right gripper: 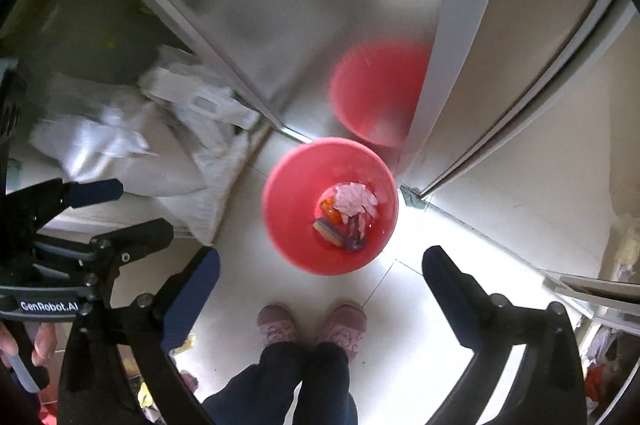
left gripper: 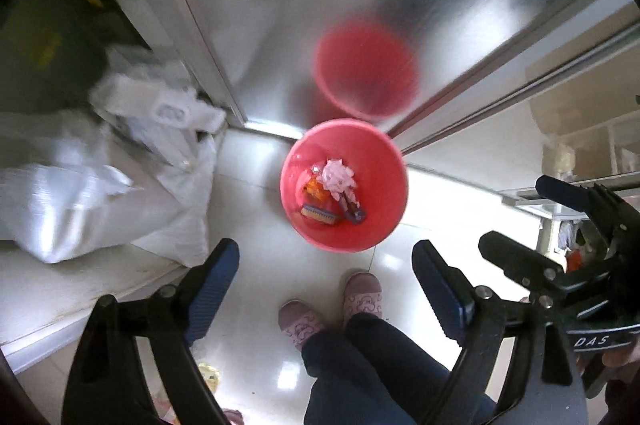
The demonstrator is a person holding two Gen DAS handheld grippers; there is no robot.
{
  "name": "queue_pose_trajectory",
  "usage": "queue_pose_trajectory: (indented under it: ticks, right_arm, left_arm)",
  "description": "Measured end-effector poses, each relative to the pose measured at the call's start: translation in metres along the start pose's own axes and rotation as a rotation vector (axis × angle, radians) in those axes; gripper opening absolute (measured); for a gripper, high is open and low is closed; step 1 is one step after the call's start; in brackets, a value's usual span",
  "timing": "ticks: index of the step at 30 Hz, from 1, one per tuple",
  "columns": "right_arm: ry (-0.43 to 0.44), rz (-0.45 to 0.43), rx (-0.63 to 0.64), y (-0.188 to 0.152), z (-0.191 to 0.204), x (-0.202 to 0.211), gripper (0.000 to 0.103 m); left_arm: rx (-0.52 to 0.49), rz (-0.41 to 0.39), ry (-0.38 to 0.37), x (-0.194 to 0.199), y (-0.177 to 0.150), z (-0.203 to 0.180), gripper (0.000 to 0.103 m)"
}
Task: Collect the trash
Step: 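Raise both open tools back up toward the counter items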
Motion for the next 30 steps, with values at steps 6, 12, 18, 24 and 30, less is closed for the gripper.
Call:
queue_pose_trajectory:
  ticks: [6,12,18,24,30]
  right_arm:
    - [-0.003,-0.034,0.017,-0.005,0.024,0.092,0.102]
    - [-0.003,-0.058,0.045,-0.017,0.046,0.161,0.102]
    - [0.007,-0.109,0.047,-0.018,0.054,0.223,0.102]
    - [-0.017,-0.188,0.099,-0.011,0.057,0.276,0.102]
    - [-0.014,-0.289,0.112,0.01,0.059,0.326,0.102]
  left_arm:
    - [0.003,-0.07,0.023,0.111,-0.008,-0.011,0.095]
    - [0.0,-0.12,-0.006,0.199,-0.017,-0.031,0.103]
    - [-0.029,-0.165,0.004,0.255,-0.028,-0.049,0.103]
    - [-0.017,-0.234,-0.007,0.306,-0.024,-0.056,0.103]
    - [-0.011,-0.344,0.008,0.369,-0.007,-0.06,0.103]
Point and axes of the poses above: each gripper's, at about its wrist camera, not at the fingertips, and x roughly against the way its jaws point, z to its left, y to its top, the point moved 4 cm from there along -x, roughly the way its jaws point, and after that the axes turned 5 degrees about z, right-handed, at the moved point
